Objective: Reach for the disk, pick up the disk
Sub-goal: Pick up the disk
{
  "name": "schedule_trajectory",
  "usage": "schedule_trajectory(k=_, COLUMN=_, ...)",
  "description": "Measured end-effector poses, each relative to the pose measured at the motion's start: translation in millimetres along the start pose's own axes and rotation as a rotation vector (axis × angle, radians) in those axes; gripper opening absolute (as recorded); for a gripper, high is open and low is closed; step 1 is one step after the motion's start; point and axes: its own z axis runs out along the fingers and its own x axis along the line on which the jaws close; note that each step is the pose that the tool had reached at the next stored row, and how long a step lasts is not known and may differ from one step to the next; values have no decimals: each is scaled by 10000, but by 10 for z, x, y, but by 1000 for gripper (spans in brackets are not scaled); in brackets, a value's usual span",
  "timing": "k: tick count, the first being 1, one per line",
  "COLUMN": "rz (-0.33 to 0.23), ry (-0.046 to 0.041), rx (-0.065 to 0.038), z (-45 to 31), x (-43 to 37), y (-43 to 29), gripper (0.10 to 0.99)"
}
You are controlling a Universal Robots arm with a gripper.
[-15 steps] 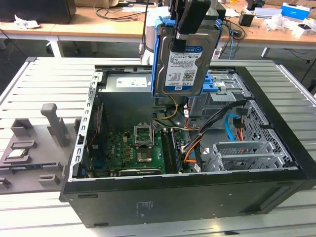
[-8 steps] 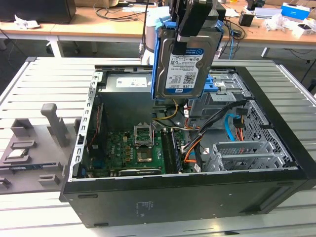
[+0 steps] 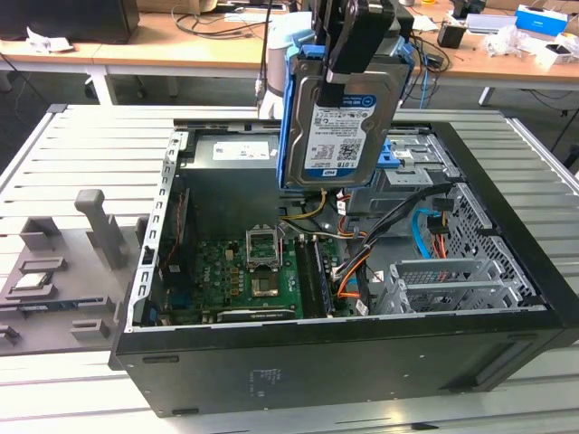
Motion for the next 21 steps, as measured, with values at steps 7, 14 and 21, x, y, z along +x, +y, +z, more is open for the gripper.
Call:
schedule_trajectory(k=7, rz=0, ry=0, rx=1, z=1, x=73, y=3, gripper=365)
schedule_trajectory(k=14, rz=0, ry=0, rx=0, z=2, x=143, y=7, gripper=365)
schedule_trajectory(k=21, rz=0, ry=0, rx=0, z=3, x=229, y=11, gripper=365)
